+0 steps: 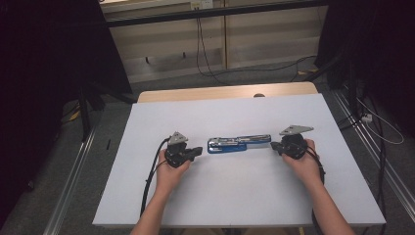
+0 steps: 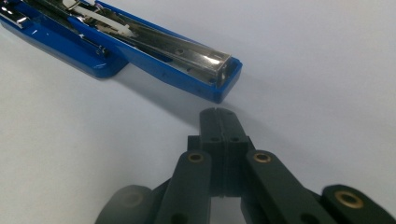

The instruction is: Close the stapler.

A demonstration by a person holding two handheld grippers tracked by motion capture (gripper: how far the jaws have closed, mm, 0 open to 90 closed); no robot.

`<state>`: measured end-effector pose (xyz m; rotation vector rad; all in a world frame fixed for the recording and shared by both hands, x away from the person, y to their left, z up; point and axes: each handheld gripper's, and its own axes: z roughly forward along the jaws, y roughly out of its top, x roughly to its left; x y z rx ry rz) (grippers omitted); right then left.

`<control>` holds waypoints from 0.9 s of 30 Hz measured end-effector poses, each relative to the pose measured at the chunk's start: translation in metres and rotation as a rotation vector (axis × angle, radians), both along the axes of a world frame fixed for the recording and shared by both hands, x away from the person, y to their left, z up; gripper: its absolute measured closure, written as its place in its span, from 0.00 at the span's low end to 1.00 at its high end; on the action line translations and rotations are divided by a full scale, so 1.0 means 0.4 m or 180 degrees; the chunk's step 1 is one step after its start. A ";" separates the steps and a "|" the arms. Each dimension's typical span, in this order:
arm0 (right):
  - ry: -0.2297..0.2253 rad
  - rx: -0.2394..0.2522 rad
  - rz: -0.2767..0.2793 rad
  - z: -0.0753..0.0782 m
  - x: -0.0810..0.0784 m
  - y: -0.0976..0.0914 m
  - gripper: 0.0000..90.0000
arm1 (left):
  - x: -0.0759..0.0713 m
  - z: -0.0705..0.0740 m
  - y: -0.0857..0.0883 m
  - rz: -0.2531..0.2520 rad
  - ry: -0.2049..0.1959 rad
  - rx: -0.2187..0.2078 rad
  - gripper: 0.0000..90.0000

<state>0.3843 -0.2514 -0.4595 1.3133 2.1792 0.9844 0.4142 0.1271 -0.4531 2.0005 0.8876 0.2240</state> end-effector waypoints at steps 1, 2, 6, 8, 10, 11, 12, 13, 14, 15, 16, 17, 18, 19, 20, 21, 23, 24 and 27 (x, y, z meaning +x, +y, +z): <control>0.0010 -0.0011 -0.0004 -0.001 0.001 -0.001 1.00 | 0.003 -0.002 -0.007 -0.0018 0.0001 0.0002 1.00; 0.0010 -0.0031 -0.0012 -0.003 0.003 -0.002 1.00 | 0.005 -0.003 -0.013 -0.0015 -0.0002 -0.0001 1.00; 0.0019 -0.0011 -0.0019 -0.004 0.008 -0.007 1.00 | 0.018 -0.007 -0.027 -0.0043 -0.0006 0.0065 1.00; 0.0014 -0.0023 -0.0022 -0.004 0.012 -0.008 1.00 | 0.022 -0.011 -0.033 -0.0029 -0.0003 0.0022 1.00; 0.0020 -0.0022 -0.0022 -0.005 0.014 -0.009 1.00 | 0.027 -0.013 -0.040 -0.0041 -0.0007 0.0038 1.00; 0.0017 -0.0035 -0.0017 -0.006 0.017 -0.009 1.00 | 0.029 -0.014 -0.042 -0.0058 -0.0008 0.0048 1.00; 0.0025 -0.0038 -0.0022 -0.006 0.018 -0.009 1.00 | 0.031 -0.015 -0.044 -0.0077 0.0000 0.0073 1.00; 0.0035 -0.0039 -0.0024 -0.007 0.019 -0.009 1.00 | 0.032 -0.017 -0.047 -0.0058 -0.0012 0.0070 1.00; 0.0036 -0.0038 -0.0020 -0.008 0.020 -0.008 1.00 | 0.032 -0.018 -0.049 -0.0065 0.0004 0.0058 1.00; 0.0048 -0.0031 -0.0022 -0.008 0.020 -0.007 1.00 | 0.033 -0.020 -0.050 -0.0077 -0.0012 0.0071 1.00; 0.0030 -0.0050 0.0001 -0.008 0.021 -0.004 1.00 | 0.033 -0.021 -0.052 -0.0076 -0.0006 0.0060 1.00; 0.0036 -0.0054 -0.0002 -0.008 0.021 -0.003 1.00 | 0.033 -0.022 -0.054 -0.0078 -0.0001 0.0077 1.00; 0.0029 -0.0061 0.0011 -0.008 0.023 -0.001 1.00 | 0.033 -0.022 -0.054 -0.0094 -0.0001 0.0089 1.00; 0.0023 -0.0069 0.0029 -0.008 0.024 0.001 1.00 | 0.033 -0.022 -0.054 -0.0091 -0.0005 0.0081 1.00; 0.0031 -0.0066 0.0030 -0.008 0.024 0.003 1.00 | 0.033 -0.022 -0.055 -0.0076 -0.0020 0.0082 1.00; 0.0026 -0.0068 0.0034 -0.008 0.025 0.005 1.00 | 0.035 -0.022 -0.054 -0.0068 -0.0041 0.0073 1.00; 0.0031 -0.0084 0.0039 -0.008 0.025 0.008 1.00 | 0.035 -0.022 -0.054 -0.0067 -0.0042 0.0081 1.00; 0.0026 -0.0085 0.0046 -0.008 0.026 0.008 1.00 | 0.034 -0.022 -0.055 -0.0064 -0.0043 0.0073 1.00; 0.0032 -0.0077 0.0035 -0.008 0.026 0.007 1.00 | 0.033 -0.017 -0.055 -0.0079 -0.0083 0.0028 1.00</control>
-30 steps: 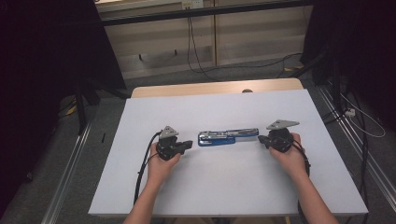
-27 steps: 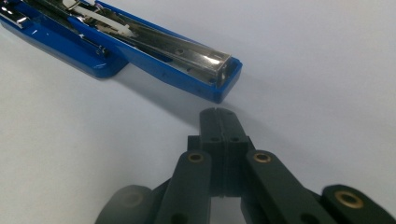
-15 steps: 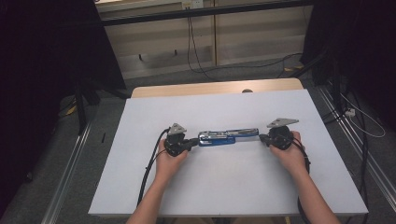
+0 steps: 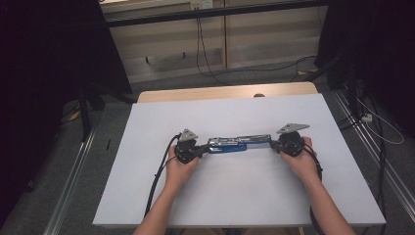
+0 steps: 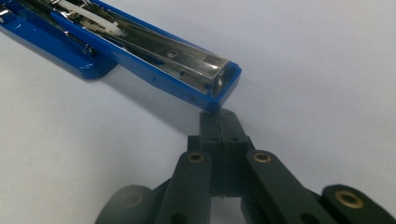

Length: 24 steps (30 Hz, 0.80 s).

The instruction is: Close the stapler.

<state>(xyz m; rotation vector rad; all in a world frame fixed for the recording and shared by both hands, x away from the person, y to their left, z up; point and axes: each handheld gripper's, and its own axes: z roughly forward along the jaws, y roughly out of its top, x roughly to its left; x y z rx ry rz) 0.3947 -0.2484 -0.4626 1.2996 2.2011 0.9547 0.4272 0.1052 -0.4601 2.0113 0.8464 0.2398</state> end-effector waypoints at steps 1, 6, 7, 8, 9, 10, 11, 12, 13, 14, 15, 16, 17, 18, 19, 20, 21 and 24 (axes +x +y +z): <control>-0.0008 -0.0001 0.0008 0.000 0.000 0.000 1.00 | -0.002 0.003 -0.003 -0.0014 0.0000 -0.0007 1.00; -0.0024 0.0007 0.0014 0.002 0.001 0.000 1.00 | -0.002 -0.002 -0.014 -0.0048 -0.0019 -0.0019 1.00; -0.0032 0.0004 0.0021 0.002 0.002 0.000 1.00 | 0.000 -0.002 -0.013 -0.0051 -0.0045 -0.0005 1.00; -0.0034 0.0006 0.0017 0.003 0.002 0.000 1.00 | 0.000 -0.002 -0.014 -0.0048 -0.0052 0.0006 1.00; -0.0043 0.0001 0.0022 0.003 0.003 0.000 1.00 | 0.000 -0.003 -0.015 -0.0044 -0.0054 -0.0009 1.00; -0.0046 0.0003 0.0024 0.004 0.003 0.000 1.00 | -0.001 -0.004 -0.015 -0.0046 -0.0055 -0.0026 1.00; -0.0049 0.0009 0.0022 0.004 0.003 0.000 1.00 | -0.001 -0.004 -0.016 -0.0047 -0.0064 -0.0023 1.00; -0.0049 0.0012 0.0014 0.004 0.003 0.000 1.00 | -0.001 -0.004 -0.016 -0.0050 -0.0072 -0.0017 1.00; -0.0048 0.0022 0.0012 0.005 0.003 0.000 1.00 | -0.002 -0.004 -0.017 -0.0050 -0.0075 -0.0018 1.00; -0.0050 0.0023 0.0012 0.005 0.003 0.001 1.00 | -0.002 -0.004 -0.017 -0.0054 -0.0084 -0.0014 1.00; -0.0052 0.0029 0.0011 0.006 0.003 0.001 1.00 | -0.002 -0.004 -0.017 -0.0057 -0.0080 -0.0013 1.00; -0.0061 0.0030 0.0018 0.006 0.003 0.001 1.00 | -0.003 -0.004 -0.017 -0.0055 -0.0089 -0.0007 1.00; -0.0063 0.0034 0.0019 0.007 0.003 0.002 1.00 | -0.003 -0.004 -0.017 -0.0058 -0.0095 -0.0004 1.00; -0.0062 0.0041 0.0022 0.008 0.002 0.003 1.00 | -0.003 -0.004 -0.017 -0.0058 -0.0095 -0.0004 1.00; -0.0074 0.0038 0.0034 0.008 0.002 0.004 1.00 | -0.003 -0.005 -0.017 -0.0061 -0.0093 -0.0007 1.00; -0.0083 0.0044 0.0036 0.009 0.002 0.005 1.00 | -0.003 -0.005 -0.017 -0.0064 -0.0092 -0.0006 1.00; -0.0088 0.0038 0.0034 0.010 0.003 0.005 1.00 | -0.002 -0.004 -0.017 -0.0067 -0.0092 -0.0003 1.00; -0.0077 0.0068 0.0022 0.011 0.004 0.005 1.00 | -0.003 -0.004 -0.018 -0.0088 -0.0099 0.0003 1.00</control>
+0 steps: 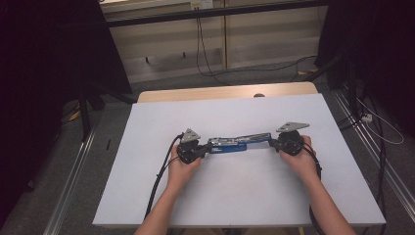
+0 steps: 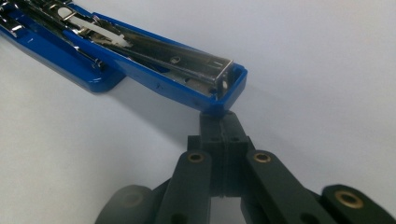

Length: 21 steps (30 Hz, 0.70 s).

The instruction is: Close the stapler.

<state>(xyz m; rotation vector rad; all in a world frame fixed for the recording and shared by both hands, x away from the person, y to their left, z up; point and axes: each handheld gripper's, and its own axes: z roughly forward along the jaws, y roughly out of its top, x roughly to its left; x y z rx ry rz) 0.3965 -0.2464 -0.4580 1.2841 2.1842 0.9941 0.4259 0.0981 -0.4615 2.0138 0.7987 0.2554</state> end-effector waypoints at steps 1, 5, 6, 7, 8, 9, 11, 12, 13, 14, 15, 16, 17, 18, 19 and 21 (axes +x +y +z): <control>-0.0014 -0.0002 0.0005 0.000 0.002 -0.001 1.00 | 0.000 0.000 0.000 -0.0002 0.0004 -0.0006 1.00; -0.0077 0.0035 0.0062 0.003 0.003 0.004 1.00 | 0.000 0.000 0.000 -0.0003 0.0008 -0.0013 1.00; -0.0103 0.0044 0.0071 0.006 0.002 0.006 1.00 | 0.000 0.000 0.000 -0.0003 0.0008 -0.0010 1.00; -0.0124 0.0043 0.0085 0.008 0.001 0.009 1.00 | 0.000 0.000 0.000 -0.0005 0.0008 -0.0011 1.00; -0.0141 0.0052 0.0108 0.011 0.000 0.010 1.00 | 0.000 -0.001 0.000 -0.0004 0.0023 -0.0023 1.00; -0.0141 0.0053 0.0109 0.012 -0.001 0.012 1.00 | 0.000 -0.001 0.000 -0.0003 0.0022 -0.0022 1.00; -0.0144 0.0059 0.0121 0.013 -0.002 0.014 1.00 | 0.000 0.000 -0.001 -0.0001 0.0024 -0.0024 1.00; -0.0144 0.0073 0.0126 0.012 -0.002 0.014 1.00 | 0.000 0.000 0.000 -0.0001 0.0025 -0.0025 1.00; -0.0146 0.0079 0.0129 0.012 -0.003 0.015 1.00 | 0.000 -0.001 0.000 0.0001 0.0027 -0.0025 1.00; -0.0150 0.0069 0.0143 0.011 -0.003 0.015 1.00 | 0.001 0.000 0.001 -0.0003 0.0022 -0.0009 1.00; -0.0142 0.0074 0.0148 0.011 -0.004 0.016 1.00 | 0.003 0.000 0.002 -0.0026 0.0030 -0.0015 1.00; -0.0142 0.0084 0.0153 0.011 -0.005 0.017 1.00 | 0.002 0.000 0.001 -0.0024 0.0042 -0.0010 1.00; -0.0140 0.0092 0.0153 0.010 -0.006 0.017 1.00 | 0.000 0.000 -0.001 -0.0004 0.0037 -0.0016 1.00; -0.0140 0.0091 0.0160 0.010 -0.006 0.018 1.00 | 0.001 0.000 0.000 -0.0013 0.0039 -0.0008 1.00; -0.0142 0.0103 0.0177 0.009 -0.007 0.018 1.00 | 0.002 0.000 0.001 -0.0020 0.0046 -0.0012 1.00; -0.0129 0.0117 0.0184 0.008 -0.009 0.020 1.00 | 0.002 -0.001 0.002 -0.0001 0.0105 -0.0067 1.00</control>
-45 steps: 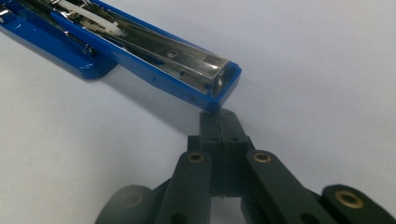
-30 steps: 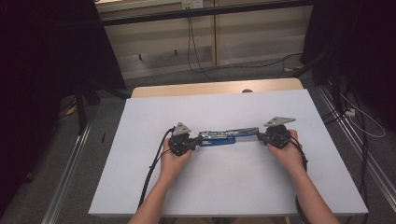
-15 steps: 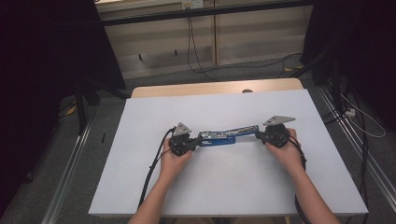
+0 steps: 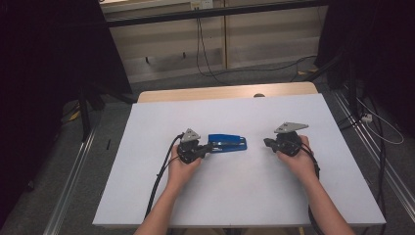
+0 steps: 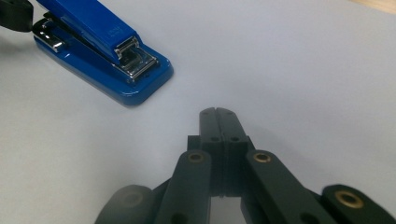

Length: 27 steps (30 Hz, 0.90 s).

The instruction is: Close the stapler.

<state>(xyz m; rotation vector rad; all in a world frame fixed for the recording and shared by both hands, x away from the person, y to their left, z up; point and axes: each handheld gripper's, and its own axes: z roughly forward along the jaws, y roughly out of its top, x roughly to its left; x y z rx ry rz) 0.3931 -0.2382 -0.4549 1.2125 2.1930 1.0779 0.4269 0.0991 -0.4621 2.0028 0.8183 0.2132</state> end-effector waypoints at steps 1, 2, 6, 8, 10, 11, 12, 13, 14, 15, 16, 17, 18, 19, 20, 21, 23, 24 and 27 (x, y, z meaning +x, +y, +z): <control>0.0010 0.0002 0.0008 -0.001 -0.001 0.001 1.00 | 0.000 0.000 0.001 0.0000 0.0007 -0.0005 1.00; 0.0011 0.0006 0.0011 -0.002 -0.001 0.002 1.00 | 0.000 0.002 0.003 -0.0028 0.0007 -0.0024 1.00; 0.0025 0.0042 0.0054 -0.003 -0.006 0.005 1.00 | -0.006 0.015 0.008 -0.0026 0.0028 -0.0139 0.99; 0.0018 0.0088 0.0040 -0.002 -0.010 0.004 0.97 | -0.011 0.025 0.013 -0.0058 0.0034 -0.0181 0.94; 0.0027 0.0118 0.0036 -0.002 -0.014 0.005 0.92 | -0.019 0.036 0.018 -0.0094 0.0023 -0.0198 0.88; 0.0024 0.0143 0.0054 -0.002 -0.017 0.005 0.90 | -0.023 0.040 0.021 -0.0089 0.0014 -0.0185 0.83; 0.0026 0.0167 0.0037 -0.002 -0.020 0.006 0.87 | -0.026 0.045 0.024 -0.0084 0.0013 -0.0162 0.77; 0.0025 0.0166 0.0037 0.000 -0.024 0.007 0.85 | -0.032 0.049 0.026 -0.0056 -0.0001 -0.0142 0.69; 0.0018 0.0177 0.0035 0.001 -0.026 0.008 0.82 | -0.038 0.052 0.030 -0.0058 -0.0013 -0.0147 0.61; 0.0009 0.0202 0.0031 0.002 -0.030 0.010 0.78 | -0.045 0.056 0.034 -0.0095 -0.0014 -0.0171 0.58; -0.0003 0.0215 0.0032 0.004 -0.033 0.011 0.72 | -0.051 0.058 0.039 -0.0120 -0.0034 -0.0157 0.55; -0.0016 0.0224 0.0040 0.005 -0.036 0.013 0.66 | -0.056 0.061 0.046 -0.0087 -0.0045 -0.0129 0.50; -0.0026 0.0242 0.0060 0.006 -0.039 0.015 0.63 | -0.060 0.062 0.054 -0.0055 -0.0036 -0.0151 0.44; -0.0021 0.0265 0.0069 0.007 -0.043 0.017 0.62 | -0.063 0.064 0.064 -0.0037 -0.0011 -0.0191 0.41; -0.0013 0.0281 0.0078 0.008 -0.047 0.019 0.59 | -0.066 0.067 0.074 0.0012 -0.0002 -0.0229 0.41; -0.0018 0.0280 0.0088 0.009 -0.050 0.021 0.56 | -0.070 0.070 0.085 0.0055 0.0000 -0.0241 0.38; -0.0040 0.0263 0.0094 0.014 -0.061 0.025 0.52 | -0.079 0.076 0.104 0.0080 0.0001 -0.0279 0.35; -0.0052 0.0281 0.0101 0.017 -0.067 0.025 0.49 | -0.085 0.080 0.113 0.0094 -0.0009 -0.0279 0.34; -0.0096 0.0334 0.0111 0.022 -0.087 0.025 0.42 | -0.104 0.086 0.137 0.0127 -0.0019 -0.0261 0.29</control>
